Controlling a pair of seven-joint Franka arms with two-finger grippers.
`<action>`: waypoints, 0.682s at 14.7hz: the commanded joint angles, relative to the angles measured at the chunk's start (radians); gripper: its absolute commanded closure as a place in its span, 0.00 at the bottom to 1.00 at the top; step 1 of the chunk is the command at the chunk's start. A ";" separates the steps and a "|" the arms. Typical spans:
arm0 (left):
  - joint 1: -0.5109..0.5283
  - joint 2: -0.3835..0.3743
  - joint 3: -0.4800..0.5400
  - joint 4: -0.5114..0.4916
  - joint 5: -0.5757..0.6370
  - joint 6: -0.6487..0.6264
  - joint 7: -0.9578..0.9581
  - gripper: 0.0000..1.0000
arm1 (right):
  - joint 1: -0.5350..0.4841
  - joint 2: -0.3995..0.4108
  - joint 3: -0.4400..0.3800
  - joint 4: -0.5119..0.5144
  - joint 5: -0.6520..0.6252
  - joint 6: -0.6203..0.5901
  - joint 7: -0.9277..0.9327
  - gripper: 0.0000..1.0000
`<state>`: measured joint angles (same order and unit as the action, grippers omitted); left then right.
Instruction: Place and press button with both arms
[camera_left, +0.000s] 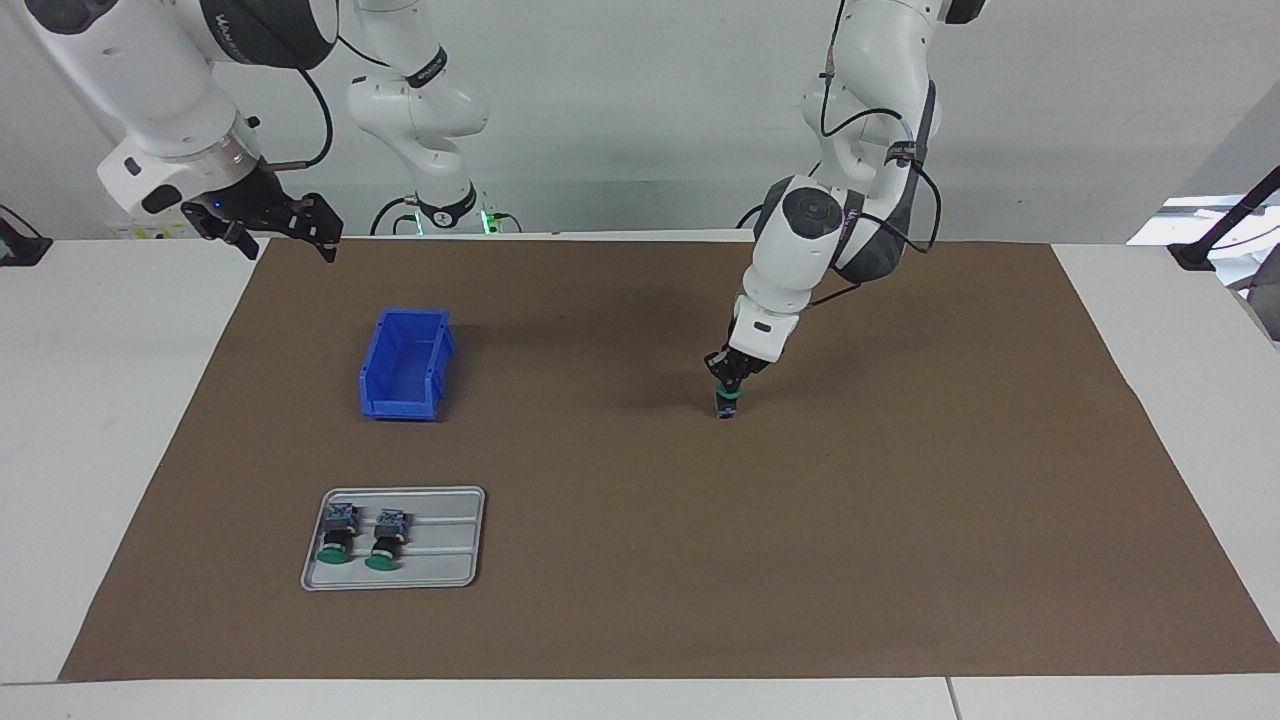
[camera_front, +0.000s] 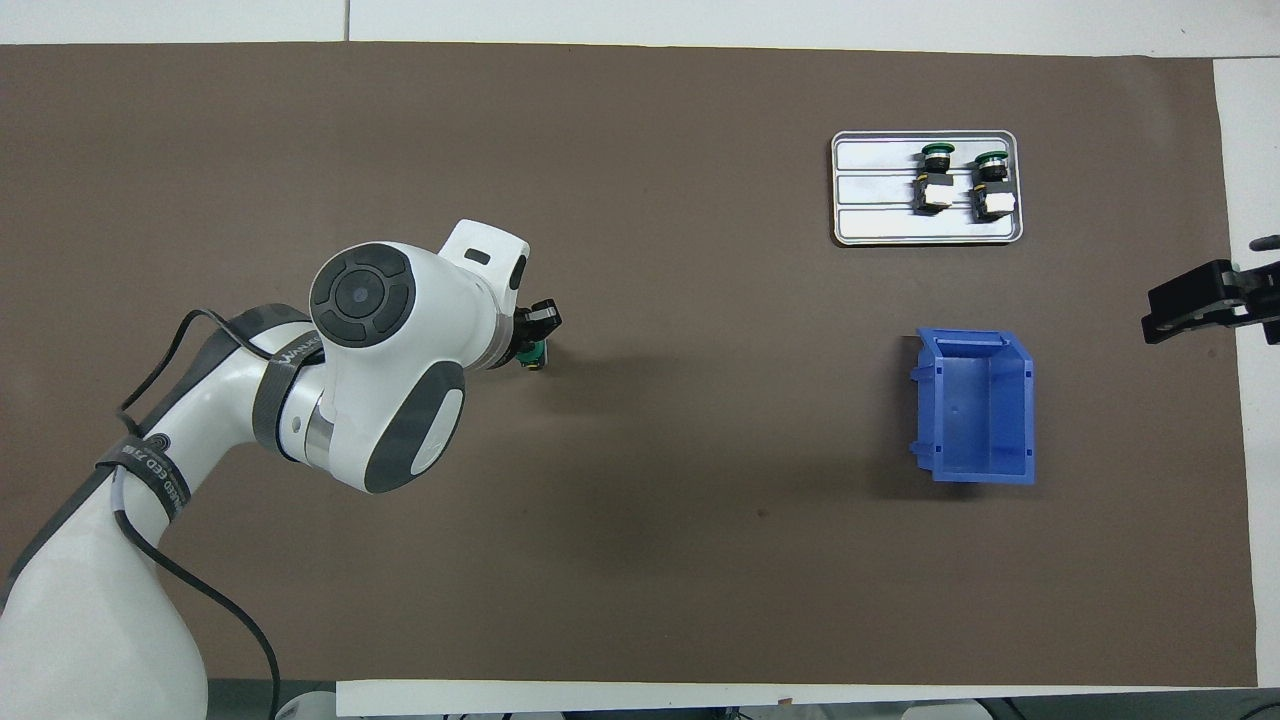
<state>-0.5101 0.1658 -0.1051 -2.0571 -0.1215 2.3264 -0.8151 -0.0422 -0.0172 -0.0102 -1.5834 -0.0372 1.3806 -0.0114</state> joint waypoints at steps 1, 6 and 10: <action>-0.024 0.001 0.008 -0.052 0.019 0.042 0.005 1.00 | -0.005 -0.024 0.006 -0.029 0.002 0.011 0.004 0.01; -0.008 -0.018 0.012 -0.023 0.017 0.011 0.005 0.92 | -0.005 -0.024 0.004 -0.029 0.002 0.011 0.004 0.01; 0.030 -0.042 0.019 0.098 0.017 -0.171 0.007 0.51 | -0.005 -0.024 0.006 -0.029 0.003 0.011 0.004 0.01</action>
<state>-0.4966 0.1393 -0.0909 -2.0227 -0.1172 2.2623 -0.8140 -0.0422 -0.0172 -0.0102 -1.5834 -0.0372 1.3806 -0.0114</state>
